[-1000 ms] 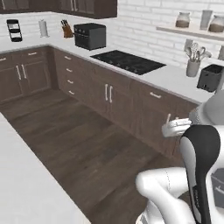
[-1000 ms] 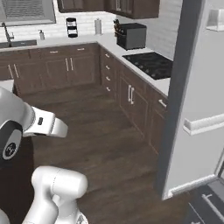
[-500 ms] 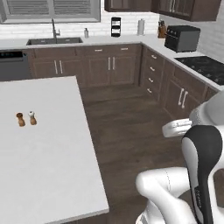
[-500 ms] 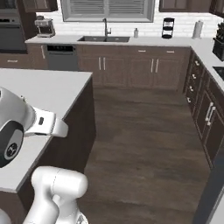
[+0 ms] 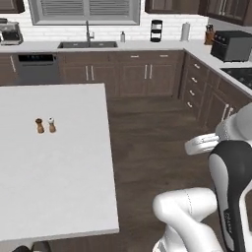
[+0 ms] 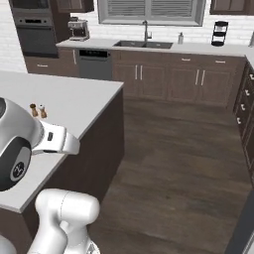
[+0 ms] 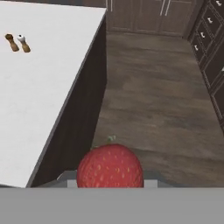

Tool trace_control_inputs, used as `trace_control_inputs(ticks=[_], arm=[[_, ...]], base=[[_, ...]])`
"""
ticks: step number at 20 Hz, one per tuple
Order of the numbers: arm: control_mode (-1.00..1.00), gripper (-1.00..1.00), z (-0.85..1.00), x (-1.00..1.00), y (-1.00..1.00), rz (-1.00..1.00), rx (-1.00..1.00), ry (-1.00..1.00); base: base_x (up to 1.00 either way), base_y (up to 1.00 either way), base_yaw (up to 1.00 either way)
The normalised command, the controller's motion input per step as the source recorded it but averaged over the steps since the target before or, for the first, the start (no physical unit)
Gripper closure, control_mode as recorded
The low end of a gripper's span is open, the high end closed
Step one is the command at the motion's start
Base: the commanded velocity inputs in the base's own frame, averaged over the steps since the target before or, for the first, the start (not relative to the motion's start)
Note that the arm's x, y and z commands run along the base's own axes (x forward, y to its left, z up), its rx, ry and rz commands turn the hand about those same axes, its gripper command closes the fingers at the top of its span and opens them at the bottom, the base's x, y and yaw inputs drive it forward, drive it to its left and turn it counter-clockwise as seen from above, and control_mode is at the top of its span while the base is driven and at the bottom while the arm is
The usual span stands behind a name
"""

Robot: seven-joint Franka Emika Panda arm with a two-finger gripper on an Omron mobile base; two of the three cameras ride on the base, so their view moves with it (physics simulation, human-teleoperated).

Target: Take the strawberry from the fridge and place it on top of the pancake, located on the dining counter.

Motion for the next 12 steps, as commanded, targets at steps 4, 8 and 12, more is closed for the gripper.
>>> trace_control_inputs(ticks=[4,8,12], arm=[[1.00,1.00,0.00,0.00,0.00,0.00,0.00,0.00],[1.00,1.00,0.00,0.00,0.00,0.00,0.00,0.00],[1.00,1.00,0.00,0.00,0.00,0.00,0.00,0.00]], base=[[-1.00,-0.09,0.30],[-1.00,0.28,0.28],[-0.76,1.00,0.26]])
